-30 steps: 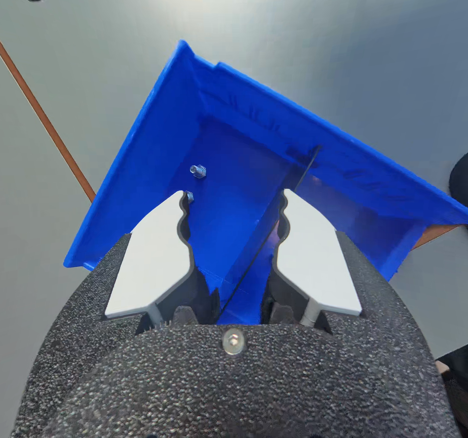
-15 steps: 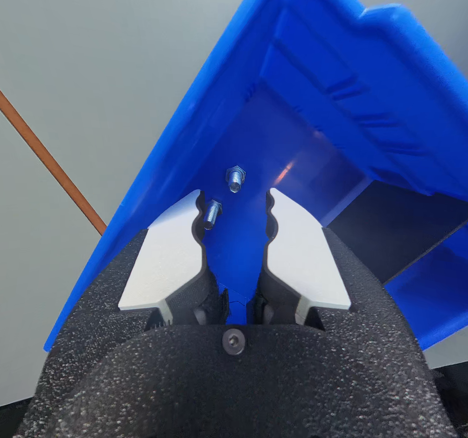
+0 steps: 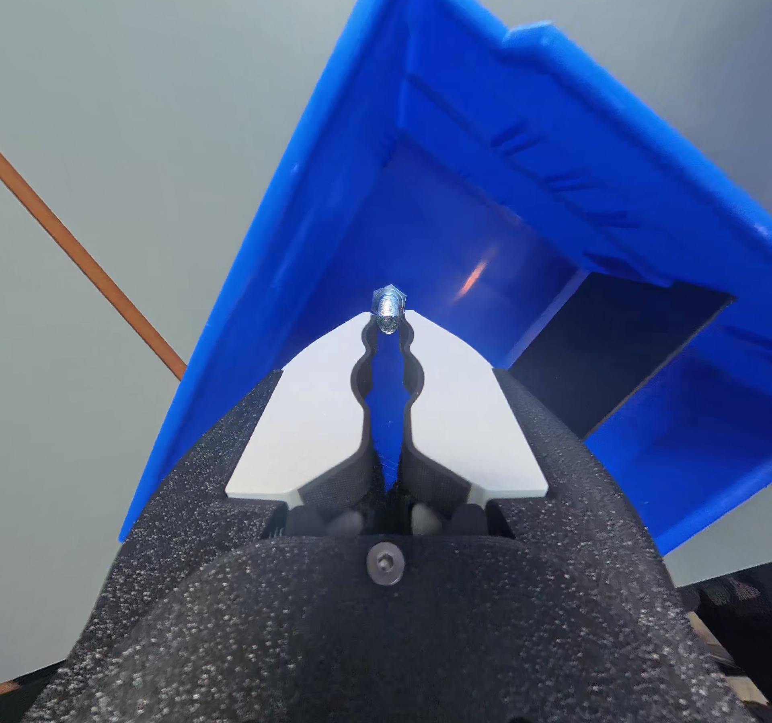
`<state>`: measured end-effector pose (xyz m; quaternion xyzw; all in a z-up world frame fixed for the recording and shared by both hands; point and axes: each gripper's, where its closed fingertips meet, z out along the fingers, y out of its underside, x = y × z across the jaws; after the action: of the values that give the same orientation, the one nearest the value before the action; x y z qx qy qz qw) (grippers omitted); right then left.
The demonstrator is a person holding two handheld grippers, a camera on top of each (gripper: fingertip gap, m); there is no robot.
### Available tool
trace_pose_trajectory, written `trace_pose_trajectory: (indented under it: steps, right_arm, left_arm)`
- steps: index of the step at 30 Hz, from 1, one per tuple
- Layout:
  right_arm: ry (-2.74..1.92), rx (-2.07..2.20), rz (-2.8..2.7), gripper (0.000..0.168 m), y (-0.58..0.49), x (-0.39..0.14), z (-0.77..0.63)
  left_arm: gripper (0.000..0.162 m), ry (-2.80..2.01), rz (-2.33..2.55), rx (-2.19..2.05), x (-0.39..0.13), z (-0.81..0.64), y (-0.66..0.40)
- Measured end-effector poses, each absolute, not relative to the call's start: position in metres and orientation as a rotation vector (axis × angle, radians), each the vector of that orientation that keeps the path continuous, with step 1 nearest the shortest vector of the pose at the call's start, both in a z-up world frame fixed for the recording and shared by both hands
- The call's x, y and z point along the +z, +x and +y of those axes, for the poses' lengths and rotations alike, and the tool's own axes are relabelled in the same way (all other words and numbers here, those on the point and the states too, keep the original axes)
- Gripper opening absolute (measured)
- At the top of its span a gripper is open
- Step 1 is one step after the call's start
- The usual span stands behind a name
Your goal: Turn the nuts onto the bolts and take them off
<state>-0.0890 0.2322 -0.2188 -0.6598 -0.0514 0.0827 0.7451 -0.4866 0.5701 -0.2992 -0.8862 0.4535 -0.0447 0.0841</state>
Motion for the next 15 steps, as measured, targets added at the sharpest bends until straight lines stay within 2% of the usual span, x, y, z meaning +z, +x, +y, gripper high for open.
trace_pose_trajectory:
  steps: [9, 15]
  right_arm:
    - [-1.458, 0.17, -0.135, 0.056, -0.093, -0.22, 0.233]
    - [-1.468, 0.159, -0.149, 0.056, -0.095, -0.222, 0.234]
  left_arm:
    - [0.009, -2.204, 1.678, -0.143, -0.188, 0.515, -0.399]
    - [0.01, -1.85, 2.093, -0.202, -0.205, 0.415, -0.295]
